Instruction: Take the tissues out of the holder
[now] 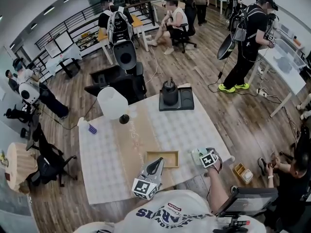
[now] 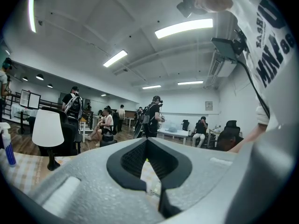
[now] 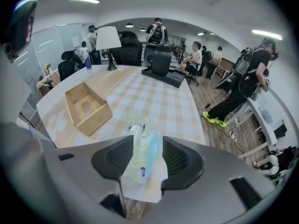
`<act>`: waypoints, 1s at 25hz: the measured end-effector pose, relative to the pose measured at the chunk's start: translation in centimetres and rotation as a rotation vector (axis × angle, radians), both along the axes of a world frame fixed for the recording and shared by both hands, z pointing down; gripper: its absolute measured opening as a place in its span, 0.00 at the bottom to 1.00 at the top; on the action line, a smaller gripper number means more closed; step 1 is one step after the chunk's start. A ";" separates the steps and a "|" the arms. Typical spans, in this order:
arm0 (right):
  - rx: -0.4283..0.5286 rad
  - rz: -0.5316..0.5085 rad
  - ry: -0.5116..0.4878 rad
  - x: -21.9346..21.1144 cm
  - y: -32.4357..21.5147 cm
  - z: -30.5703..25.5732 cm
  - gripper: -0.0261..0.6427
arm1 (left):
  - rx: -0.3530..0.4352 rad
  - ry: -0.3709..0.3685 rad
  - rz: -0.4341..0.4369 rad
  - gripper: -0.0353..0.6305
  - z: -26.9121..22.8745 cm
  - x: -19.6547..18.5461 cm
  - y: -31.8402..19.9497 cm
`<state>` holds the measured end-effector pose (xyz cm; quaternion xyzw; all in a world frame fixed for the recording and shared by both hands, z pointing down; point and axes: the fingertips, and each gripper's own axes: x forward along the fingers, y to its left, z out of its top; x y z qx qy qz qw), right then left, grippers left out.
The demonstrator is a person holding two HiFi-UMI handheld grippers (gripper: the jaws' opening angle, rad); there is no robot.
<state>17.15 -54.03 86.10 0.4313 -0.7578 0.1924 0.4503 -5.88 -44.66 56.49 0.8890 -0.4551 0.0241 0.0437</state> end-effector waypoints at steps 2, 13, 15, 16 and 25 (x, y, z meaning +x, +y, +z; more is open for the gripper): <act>0.070 0.013 -0.024 0.0 -0.8 -3.1 0.32 | 0.006 0.002 -0.002 0.05 -0.1 -0.3 -0.1; 0.446 -0.072 -0.346 -7.8 -0.9 -23.5 0.21 | 0.053 -0.001 -0.008 0.05 -2.5 -1.1 -0.8; 0.501 -0.101 -0.403 -9.3 -0.1 -26.6 0.19 | 0.052 -0.007 -0.009 0.05 -2.7 -1.2 -1.0; 0.523 -0.117 -0.434 -10.1 0.4 -27.9 0.17 | 0.051 -0.008 -0.011 0.05 -2.8 -1.3 -1.0; 0.625 -0.190 -0.621 -14.6 3.9 -34.1 0.05 | 0.020 -0.028 -0.053 0.05 -1.6 -2.5 -1.5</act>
